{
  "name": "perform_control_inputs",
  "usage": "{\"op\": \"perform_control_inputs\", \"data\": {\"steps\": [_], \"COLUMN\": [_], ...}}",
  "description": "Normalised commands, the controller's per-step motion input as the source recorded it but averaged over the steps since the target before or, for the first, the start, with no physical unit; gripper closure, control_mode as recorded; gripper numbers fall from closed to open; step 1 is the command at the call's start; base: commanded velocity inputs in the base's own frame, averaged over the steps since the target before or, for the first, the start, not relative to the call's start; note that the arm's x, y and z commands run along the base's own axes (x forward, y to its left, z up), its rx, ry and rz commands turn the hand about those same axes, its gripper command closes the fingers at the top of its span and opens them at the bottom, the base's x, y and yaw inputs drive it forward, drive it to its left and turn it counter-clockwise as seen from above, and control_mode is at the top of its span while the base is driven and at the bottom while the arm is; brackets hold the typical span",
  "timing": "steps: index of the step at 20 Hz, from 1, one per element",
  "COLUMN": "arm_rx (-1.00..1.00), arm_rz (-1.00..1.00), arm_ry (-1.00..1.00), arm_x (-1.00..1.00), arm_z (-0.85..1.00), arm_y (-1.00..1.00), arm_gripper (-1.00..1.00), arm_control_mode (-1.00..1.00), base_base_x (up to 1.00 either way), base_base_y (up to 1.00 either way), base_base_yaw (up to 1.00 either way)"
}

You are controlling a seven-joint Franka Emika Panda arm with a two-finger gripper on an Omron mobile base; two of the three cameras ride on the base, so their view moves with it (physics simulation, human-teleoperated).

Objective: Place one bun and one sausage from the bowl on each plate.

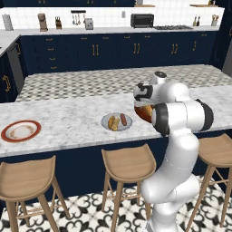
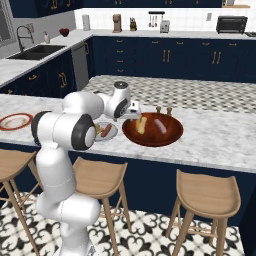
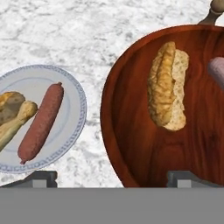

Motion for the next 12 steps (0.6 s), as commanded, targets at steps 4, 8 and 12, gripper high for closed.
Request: {"op": "perform_control_inputs", "data": {"steps": [4,8,12], "arm_rx": [0.0,0.0,0.0], "arm_rz": [0.0,-0.01,0.0], "arm_ry": [0.0,0.0,0.0], "arm_x": [0.04,0.1,0.05], "arm_z": [-0.01,-0.04,-0.28], "arm_y": [-0.41,-0.28,-0.09], "arm_gripper": [-1.0,-1.0,-1.0], "arm_control_mode": [-1.0,-1.0,-1.0], "base_base_x": [0.0,0.0,0.0], "base_base_y": [0.0,0.0,0.0], "base_base_yaw": [0.0,0.0,0.0]}}
